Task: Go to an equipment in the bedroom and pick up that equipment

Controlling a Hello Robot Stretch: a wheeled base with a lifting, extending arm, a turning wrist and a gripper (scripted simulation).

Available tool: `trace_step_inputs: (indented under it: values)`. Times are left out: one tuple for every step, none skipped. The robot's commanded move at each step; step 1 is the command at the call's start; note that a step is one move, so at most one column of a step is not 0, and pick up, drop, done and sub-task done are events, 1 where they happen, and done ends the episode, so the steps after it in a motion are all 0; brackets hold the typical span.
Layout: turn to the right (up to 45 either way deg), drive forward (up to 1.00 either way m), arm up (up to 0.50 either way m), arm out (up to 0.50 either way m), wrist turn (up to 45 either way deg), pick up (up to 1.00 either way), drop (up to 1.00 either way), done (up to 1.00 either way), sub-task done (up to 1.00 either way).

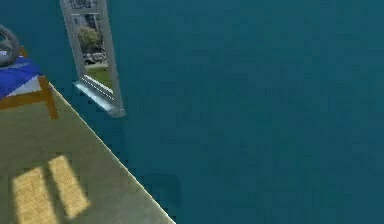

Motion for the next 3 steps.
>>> trace_step_inputs:
  values:
    - [-45.0, 0.0, 0.0, 0.0, 0.0, 0.0, 0.0, 0.0, 0.0]
    - [-9.0, 0.0, 0.0, 0.0, 0.0, 0.0, 0.0, 0.0, 0.0]
    - [0.0, 1.0, 0.0, 0.0, 0.0, 0.0, 0.0, 0.0, 0.0]
